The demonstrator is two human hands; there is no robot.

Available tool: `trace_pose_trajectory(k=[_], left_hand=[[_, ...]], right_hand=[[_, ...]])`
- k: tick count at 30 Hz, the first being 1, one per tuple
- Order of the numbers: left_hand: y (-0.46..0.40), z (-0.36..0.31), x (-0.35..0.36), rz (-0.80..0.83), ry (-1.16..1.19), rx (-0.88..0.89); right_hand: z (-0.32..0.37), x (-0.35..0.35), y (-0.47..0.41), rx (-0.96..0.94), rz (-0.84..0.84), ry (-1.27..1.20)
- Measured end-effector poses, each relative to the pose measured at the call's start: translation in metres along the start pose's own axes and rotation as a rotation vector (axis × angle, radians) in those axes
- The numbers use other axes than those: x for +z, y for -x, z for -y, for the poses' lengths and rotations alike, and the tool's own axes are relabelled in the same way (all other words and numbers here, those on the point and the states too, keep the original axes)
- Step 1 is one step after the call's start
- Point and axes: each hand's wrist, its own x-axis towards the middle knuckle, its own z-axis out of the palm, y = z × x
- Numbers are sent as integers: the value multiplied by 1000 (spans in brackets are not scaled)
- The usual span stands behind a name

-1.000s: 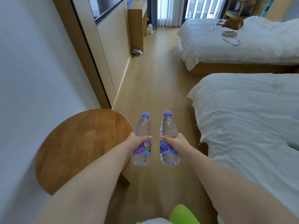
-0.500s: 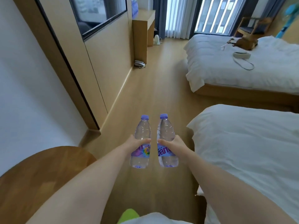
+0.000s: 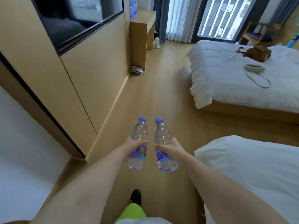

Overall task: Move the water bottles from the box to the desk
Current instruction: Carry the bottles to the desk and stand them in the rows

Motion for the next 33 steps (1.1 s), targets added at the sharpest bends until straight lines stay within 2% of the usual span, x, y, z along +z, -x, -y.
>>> trace_pose_trajectory(k=[8,13,19,24,33], left_hand=[[-145,-128,-21,-39,-88,13],[-235,-195,-8,-114,-133,41],[-357,-270,25,-165,-91,48],[-436,-337,54,-215,-33,10],[-574,-446,74,-208,-40,8]], right_hand=[[112,-34,-151,28,-111,-90],[154,-78,-250,28,-189,-157],[191,-149,-381,17,-258,-123],[236,-210,-467,-12,-212,-68],[310,-286,-606,-16,-184,-46]])
